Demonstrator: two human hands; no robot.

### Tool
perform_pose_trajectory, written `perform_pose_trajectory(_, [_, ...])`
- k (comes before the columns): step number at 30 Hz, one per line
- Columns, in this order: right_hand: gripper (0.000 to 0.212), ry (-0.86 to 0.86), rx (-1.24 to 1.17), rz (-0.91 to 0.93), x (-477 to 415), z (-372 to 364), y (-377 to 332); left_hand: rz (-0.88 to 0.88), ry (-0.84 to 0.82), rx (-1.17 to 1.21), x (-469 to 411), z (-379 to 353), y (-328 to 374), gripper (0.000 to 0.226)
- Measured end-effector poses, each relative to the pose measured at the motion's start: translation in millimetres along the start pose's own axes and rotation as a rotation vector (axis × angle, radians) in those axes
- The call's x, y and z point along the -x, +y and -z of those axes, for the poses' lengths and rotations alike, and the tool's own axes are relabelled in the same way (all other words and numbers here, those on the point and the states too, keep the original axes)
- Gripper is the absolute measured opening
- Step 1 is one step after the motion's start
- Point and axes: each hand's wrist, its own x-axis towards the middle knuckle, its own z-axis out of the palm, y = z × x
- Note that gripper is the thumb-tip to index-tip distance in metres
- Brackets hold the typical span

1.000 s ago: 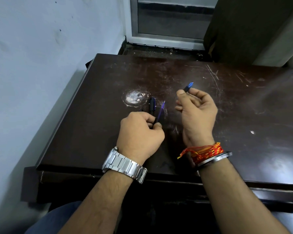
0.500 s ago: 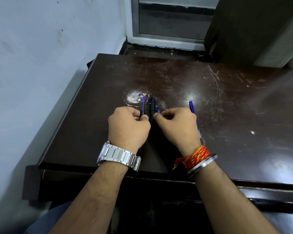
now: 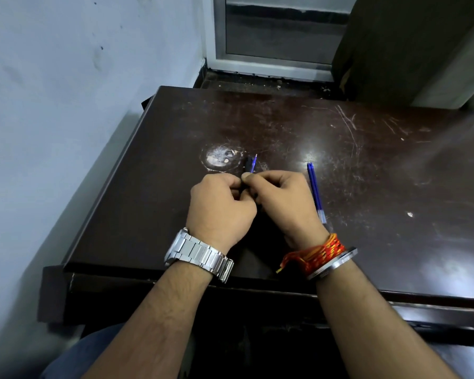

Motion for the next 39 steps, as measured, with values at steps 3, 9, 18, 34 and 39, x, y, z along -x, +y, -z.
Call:
perform_pose_trajectory(3, [0.02,0.069,-0.169,-0.021,-2.2,-0.4,0.5,0.004,-0.077,-0.033,2.9,-0.9,2.1,0.008])
perform_pose_trajectory(9, [0.025,0.306,-0.595,0.026,-11.1,10.7,-3.8,0.132,0.012,-0.075,1.8,6.4,4.6,0.03])
perform_pose_trajectory(18, [0.017,0.124,-0.382,0.046,-3.1,0.8,1.0,-0.028,-0.004,-0.012,-4.1,8.4,-2.6,0.011])
perform_pose_trajectory(34, [0.019,0.301,-0.18,0.037,-9.2,11.0,8.9,0.177,0.09,-0.244,-23.5,15.1,-20.9,0.014])
perform_pose_trajectory(39, [0.018,0.302,-0.148,0.034,-8.2,11.3,7.8,0.183,0.023,-0.284,-22.2,11.7,-21.5,0.025])
